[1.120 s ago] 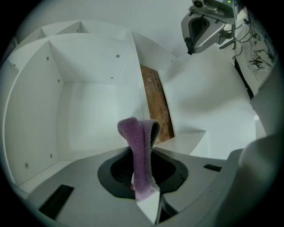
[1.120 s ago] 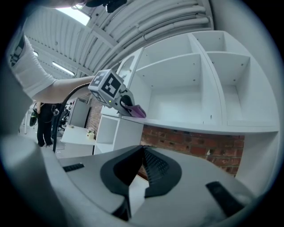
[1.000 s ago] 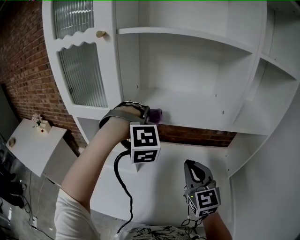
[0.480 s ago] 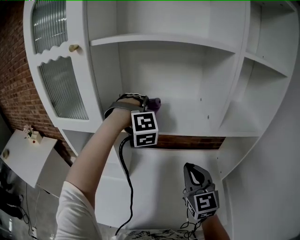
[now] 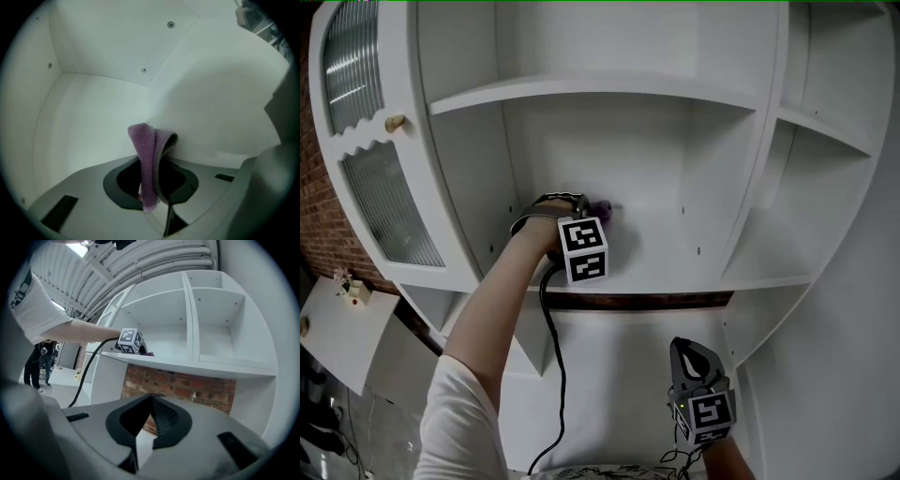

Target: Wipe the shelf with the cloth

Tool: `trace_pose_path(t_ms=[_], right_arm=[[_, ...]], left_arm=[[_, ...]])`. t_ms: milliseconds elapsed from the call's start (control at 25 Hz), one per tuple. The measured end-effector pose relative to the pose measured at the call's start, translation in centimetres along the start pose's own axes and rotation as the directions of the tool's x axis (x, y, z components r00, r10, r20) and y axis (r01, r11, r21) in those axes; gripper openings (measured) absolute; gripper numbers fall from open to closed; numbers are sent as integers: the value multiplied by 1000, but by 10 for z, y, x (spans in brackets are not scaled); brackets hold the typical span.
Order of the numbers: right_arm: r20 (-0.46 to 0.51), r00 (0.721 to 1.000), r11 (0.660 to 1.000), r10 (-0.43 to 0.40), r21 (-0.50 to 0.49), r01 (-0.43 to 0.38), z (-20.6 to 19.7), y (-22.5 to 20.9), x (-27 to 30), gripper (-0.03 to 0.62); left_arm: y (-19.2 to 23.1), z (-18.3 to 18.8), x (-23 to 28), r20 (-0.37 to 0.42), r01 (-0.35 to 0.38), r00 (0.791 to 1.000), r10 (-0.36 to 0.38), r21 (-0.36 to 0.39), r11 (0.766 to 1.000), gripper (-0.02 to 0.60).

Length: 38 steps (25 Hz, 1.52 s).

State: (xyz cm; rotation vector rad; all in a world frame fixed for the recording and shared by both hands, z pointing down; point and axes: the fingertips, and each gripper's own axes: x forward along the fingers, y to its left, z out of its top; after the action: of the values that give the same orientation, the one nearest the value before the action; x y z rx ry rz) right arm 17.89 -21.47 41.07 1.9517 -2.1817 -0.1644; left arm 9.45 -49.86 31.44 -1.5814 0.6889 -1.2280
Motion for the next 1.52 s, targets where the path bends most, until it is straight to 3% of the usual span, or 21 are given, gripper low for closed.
trace_pose_path(t_ms=[160,360,520,760,1240,1520], right_arm=[[-22,1000,1000,-7,8,7,-11,-5,5,5],[-21,1000,1000,-7,21,8,-12,-4,12,5],[-21,1000,1000,2,14,-1,-9,7,12,5],[-14,1000,1000,4,4,-4,-4,20,-1,5],[-29,999,999,37,-14,-37,-2,55,-25,5],[-26,999,999,36,-10,-36,0,68,-32,5]], left_arm=[[0,2,11,19,20,1000,-19,-19,1000,87],[-9,4,4,9,55,998,-56,47,997,87],[-15,5,-8,0,63,998,-63,55,996,86],[-34,15,-48,40,110,993,-113,69,992,86],[-69,26,-139,142,85,985,-100,107,991,86],[-79,20,-167,175,87,979,-102,95,992,86]])
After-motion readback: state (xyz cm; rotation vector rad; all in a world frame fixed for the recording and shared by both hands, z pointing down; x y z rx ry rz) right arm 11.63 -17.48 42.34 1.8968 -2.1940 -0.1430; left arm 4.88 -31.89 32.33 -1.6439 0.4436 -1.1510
